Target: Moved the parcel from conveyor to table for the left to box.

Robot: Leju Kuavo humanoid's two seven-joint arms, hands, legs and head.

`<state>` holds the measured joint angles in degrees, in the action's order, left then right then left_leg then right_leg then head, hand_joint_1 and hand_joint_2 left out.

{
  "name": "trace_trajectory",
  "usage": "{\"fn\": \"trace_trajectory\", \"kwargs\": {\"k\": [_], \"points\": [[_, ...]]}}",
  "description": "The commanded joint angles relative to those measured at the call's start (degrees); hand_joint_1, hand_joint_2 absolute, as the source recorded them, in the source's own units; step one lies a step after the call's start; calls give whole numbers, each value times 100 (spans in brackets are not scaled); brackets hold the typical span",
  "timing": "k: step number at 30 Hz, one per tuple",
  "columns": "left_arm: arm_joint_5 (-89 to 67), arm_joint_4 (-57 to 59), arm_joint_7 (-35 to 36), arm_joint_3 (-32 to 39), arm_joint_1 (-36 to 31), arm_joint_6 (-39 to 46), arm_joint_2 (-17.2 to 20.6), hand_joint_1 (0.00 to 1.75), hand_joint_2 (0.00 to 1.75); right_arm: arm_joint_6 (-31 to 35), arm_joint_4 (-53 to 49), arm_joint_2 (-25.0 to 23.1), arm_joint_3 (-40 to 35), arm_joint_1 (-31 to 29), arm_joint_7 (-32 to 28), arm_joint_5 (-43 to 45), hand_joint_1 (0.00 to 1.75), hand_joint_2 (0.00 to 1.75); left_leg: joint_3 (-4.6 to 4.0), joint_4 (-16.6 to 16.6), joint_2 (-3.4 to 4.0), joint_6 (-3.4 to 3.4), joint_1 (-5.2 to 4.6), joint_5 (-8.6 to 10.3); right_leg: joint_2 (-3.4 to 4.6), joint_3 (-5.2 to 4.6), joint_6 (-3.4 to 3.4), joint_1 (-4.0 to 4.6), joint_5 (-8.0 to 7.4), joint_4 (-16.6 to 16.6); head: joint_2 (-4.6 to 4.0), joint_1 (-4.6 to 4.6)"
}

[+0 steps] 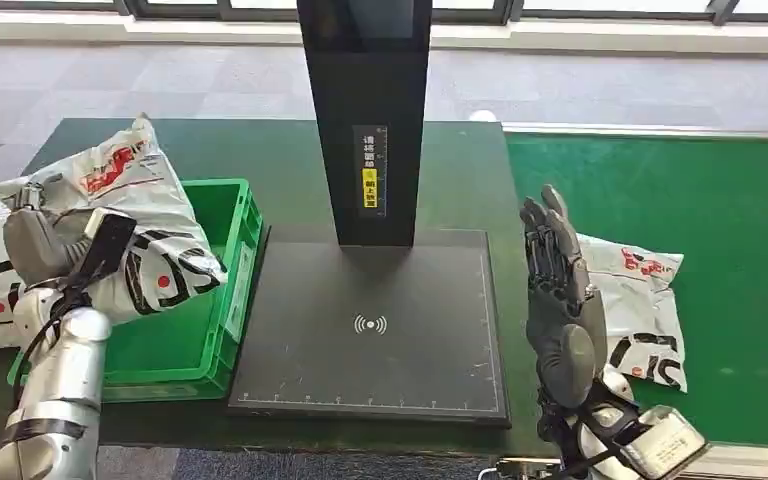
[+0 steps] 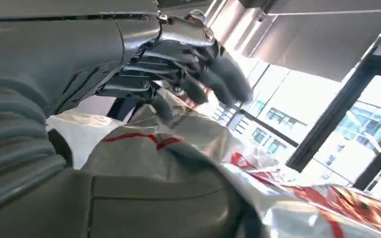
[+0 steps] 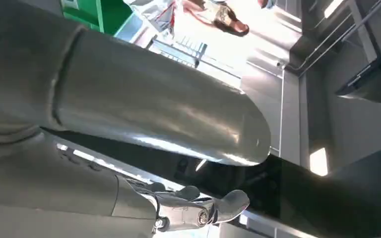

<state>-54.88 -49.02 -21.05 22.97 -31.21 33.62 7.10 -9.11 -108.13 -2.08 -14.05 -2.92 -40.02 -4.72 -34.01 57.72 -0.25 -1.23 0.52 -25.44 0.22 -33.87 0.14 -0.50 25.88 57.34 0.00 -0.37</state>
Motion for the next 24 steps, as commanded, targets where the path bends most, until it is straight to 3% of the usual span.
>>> {"fn": "trace_trajectory", "kwargs": {"k": [1, 8, 17, 24], "points": [[148, 385, -31, -270, -572, 128, -391, 0, 0, 249, 3, -3, 105, 158, 2, -82, 0, 0, 8, -11, -38, 7, 1, 9, -44, 23, 1, 3, 3, -12, 0, 0], [242, -370, -180, -365, -253, 440, -522, 0, 0, 357, -5, 53, 38, 242, 2, -98, 0, 0, 3, -3, -10, 5, 2, 0, -16, 10, -2, 4, 0, -5, 0, 0], [221, -453, -138, -398, -185, 420, -539, 0, 0, 364, 6, 59, 33, 225, 2, -92, 0, 0, 13, -11, -4, 6, 0, 3, -12, 20, -2, 3, -4, -12, 0, 0], [-446, -243, 669, -385, -236, 542, -413, 0, 0, 311, 130, 22, 23, 109, 2, -94, 0, 0, 12, -9, 0, 4, -1, 0, -7, 16, -3, 1, -1, -7, 0, 0]]}}
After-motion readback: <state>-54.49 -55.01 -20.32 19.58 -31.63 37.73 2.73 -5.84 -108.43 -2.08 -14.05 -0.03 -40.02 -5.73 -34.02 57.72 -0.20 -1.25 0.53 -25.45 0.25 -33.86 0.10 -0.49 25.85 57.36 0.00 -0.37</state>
